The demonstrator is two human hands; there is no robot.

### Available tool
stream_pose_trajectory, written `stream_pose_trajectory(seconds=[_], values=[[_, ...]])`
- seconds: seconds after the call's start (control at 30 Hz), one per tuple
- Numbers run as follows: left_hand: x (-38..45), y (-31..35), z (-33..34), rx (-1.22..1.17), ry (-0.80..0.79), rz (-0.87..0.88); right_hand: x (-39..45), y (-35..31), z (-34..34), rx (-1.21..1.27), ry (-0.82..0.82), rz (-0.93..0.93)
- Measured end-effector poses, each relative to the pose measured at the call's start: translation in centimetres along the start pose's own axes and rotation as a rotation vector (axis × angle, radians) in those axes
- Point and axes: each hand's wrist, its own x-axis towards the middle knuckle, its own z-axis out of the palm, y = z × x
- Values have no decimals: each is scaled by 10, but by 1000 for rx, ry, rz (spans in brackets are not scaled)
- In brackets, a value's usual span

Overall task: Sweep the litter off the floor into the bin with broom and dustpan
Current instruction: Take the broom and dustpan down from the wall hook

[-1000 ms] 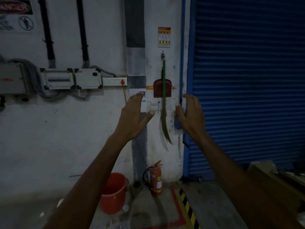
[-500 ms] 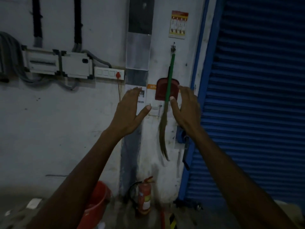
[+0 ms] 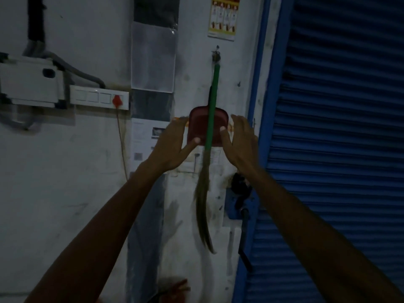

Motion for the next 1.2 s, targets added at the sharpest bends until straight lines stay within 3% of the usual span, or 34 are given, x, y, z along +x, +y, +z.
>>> stream_pose_trajectory(seconds=[0.27,0.57,0.8,0.9,1.2], values=[[160,-95,70,-30,-11,-31,133,85,78,-46,53,35],[304,-156,150,-91,89,-72,288,165,155,151,165,35],[423,-172,184,-329,263,-235,409,182,198,407,145,25],[467,-183,191,-390,374,-277,451,181,211,578,140,129],[524,-200,197,-409,379,-246,503,180,231,742,193,123]])
